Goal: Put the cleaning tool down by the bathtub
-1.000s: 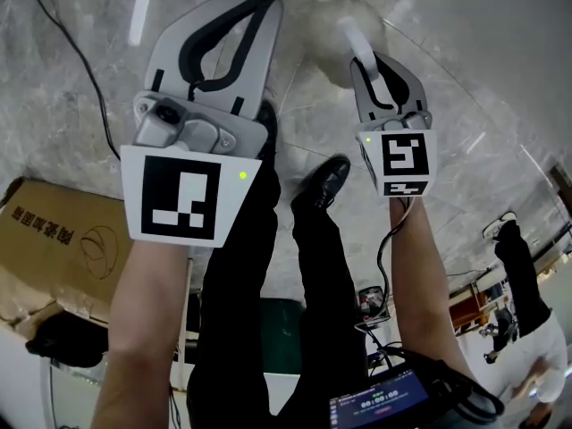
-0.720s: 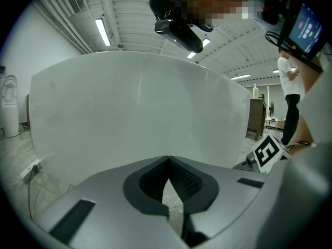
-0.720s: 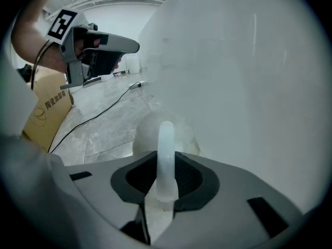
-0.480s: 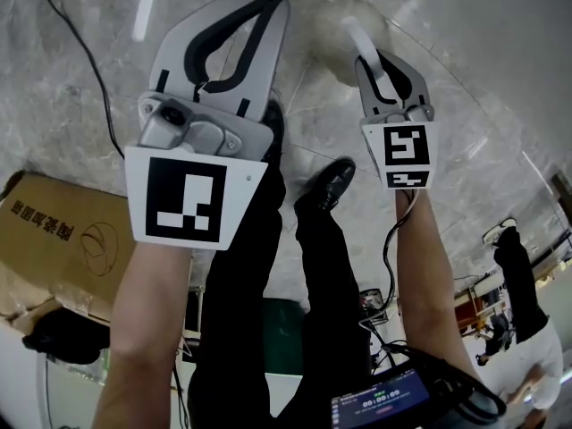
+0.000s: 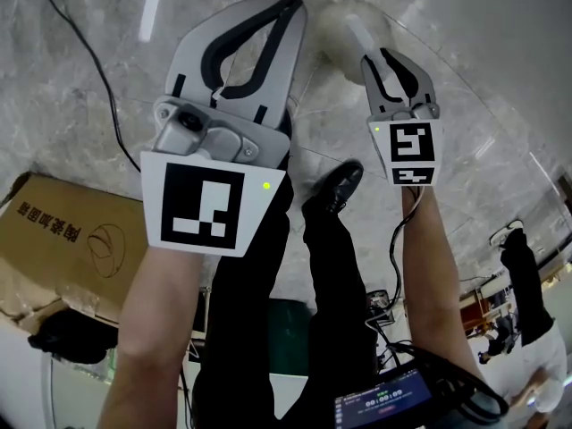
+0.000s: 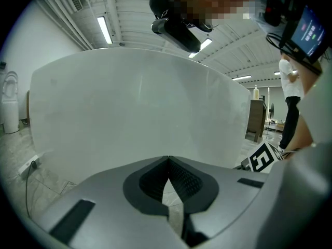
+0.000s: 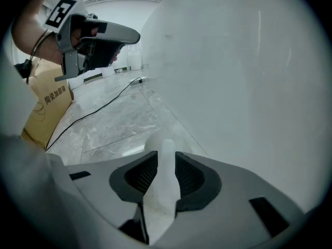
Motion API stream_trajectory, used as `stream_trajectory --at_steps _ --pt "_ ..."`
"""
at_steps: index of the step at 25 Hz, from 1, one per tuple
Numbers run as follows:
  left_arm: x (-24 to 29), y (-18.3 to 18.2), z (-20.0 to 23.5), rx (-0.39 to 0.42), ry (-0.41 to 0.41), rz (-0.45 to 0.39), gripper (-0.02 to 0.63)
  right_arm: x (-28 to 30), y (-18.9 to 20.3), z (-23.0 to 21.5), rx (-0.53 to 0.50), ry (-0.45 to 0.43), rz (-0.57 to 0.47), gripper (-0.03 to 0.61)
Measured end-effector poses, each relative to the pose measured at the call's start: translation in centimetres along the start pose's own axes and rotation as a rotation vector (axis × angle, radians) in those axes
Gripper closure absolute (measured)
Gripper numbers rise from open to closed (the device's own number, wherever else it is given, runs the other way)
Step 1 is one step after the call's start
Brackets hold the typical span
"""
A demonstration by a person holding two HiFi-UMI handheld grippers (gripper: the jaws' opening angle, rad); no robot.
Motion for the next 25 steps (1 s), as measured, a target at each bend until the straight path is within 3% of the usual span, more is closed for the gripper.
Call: stream_trajectory --at_steps 15,25 --pt "-0.7 -2.8 -0.1 -0.004 -0.021 -0.026 0.599 -2.7 -2.5 0.5 -0.004 -0.001 -0.046 0.459" --pt "-2.3 -8.9 -0.1 -0.012 -0.08 -0.082 0.599 -9.8 -9.6 0.9 0.052 0.02 -0.23 0.497"
Point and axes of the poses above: the fingertips, and each gripper's own axes: x forward along the fingers, z to its left, y out of its underside, the point moved 7 cm from there along -x, backward along the fingers, and after that the axes turned 10 degrees about x, right-handed, at the moved point
